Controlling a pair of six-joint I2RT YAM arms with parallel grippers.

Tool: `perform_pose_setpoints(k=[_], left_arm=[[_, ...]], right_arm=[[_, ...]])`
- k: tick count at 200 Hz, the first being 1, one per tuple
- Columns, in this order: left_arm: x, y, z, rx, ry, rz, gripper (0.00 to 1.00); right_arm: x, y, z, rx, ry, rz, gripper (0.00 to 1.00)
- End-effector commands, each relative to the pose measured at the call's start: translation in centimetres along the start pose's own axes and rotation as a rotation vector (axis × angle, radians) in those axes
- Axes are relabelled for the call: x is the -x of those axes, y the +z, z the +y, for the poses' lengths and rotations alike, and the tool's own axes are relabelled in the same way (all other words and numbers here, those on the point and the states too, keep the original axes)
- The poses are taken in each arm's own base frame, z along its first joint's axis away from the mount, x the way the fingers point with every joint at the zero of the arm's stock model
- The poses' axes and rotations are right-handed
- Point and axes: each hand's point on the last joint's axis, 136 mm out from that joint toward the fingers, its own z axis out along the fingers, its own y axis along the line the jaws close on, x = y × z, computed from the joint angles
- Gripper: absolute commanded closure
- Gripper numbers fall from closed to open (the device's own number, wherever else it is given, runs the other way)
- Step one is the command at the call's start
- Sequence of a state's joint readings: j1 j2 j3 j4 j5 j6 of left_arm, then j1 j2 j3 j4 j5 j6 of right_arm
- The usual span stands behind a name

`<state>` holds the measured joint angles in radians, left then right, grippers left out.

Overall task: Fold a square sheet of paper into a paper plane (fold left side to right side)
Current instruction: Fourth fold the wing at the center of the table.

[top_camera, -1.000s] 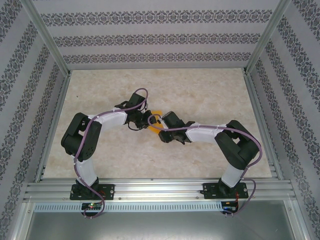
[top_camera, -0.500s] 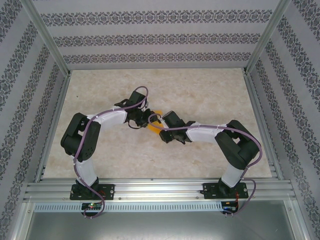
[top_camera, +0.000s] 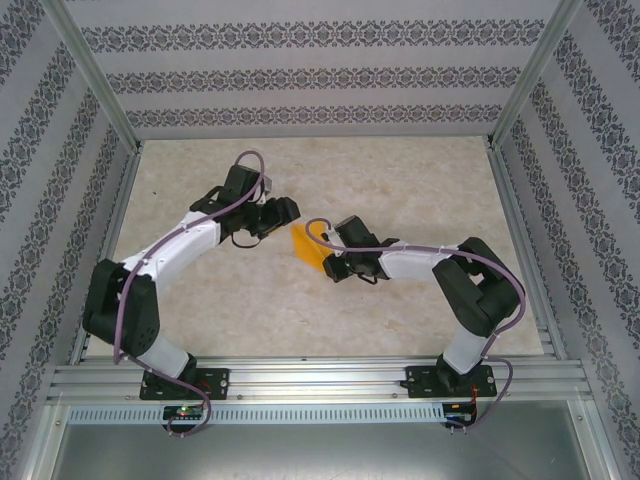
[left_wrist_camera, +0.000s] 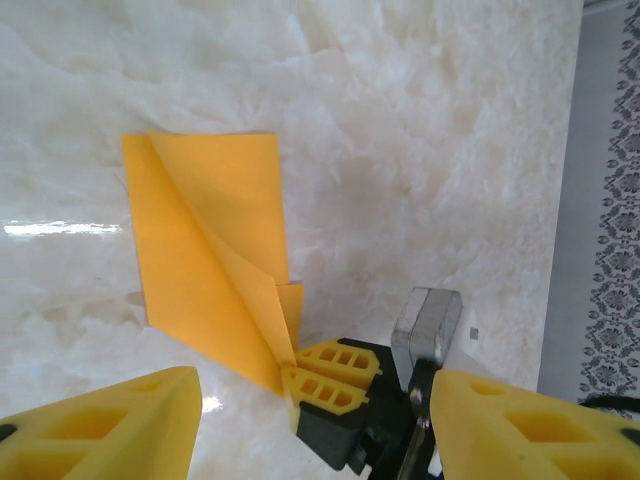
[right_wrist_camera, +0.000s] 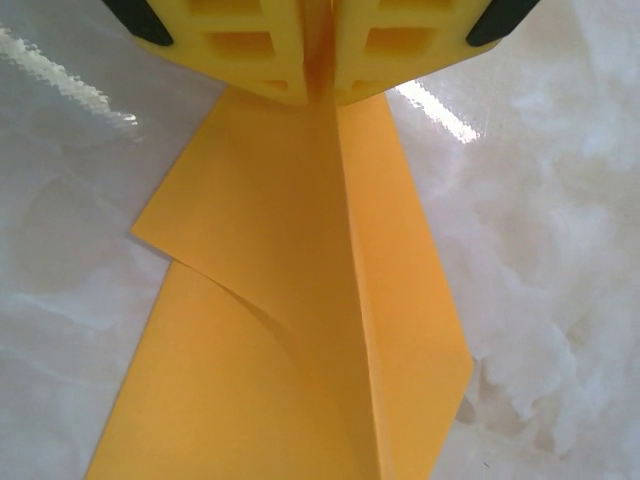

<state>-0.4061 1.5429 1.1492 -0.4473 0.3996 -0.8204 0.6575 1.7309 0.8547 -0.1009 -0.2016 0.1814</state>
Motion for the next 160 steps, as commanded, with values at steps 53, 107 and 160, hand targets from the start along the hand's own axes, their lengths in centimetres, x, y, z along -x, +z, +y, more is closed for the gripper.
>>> perform_pose_setpoints(k=[53,107,160], left_arm=[[-4.5,4.3,3.1,-0.039,-0.065,0.123,0.45],[-5.6,8.4,2.4,-0.02,-0.051,0.2,0.63],[-5.2,10.3,2.7,0.002,-0.065,0.223,0.66]], right_arm=[[0.4,0.1,0.4,0.153,0.116,-0.043,0.87],[-0.1,0.1,0.1,0.164,0.148,-0.045,0.87],[-0.6,0.6,0.1,0.176,0.162,-0.038,0.87]])
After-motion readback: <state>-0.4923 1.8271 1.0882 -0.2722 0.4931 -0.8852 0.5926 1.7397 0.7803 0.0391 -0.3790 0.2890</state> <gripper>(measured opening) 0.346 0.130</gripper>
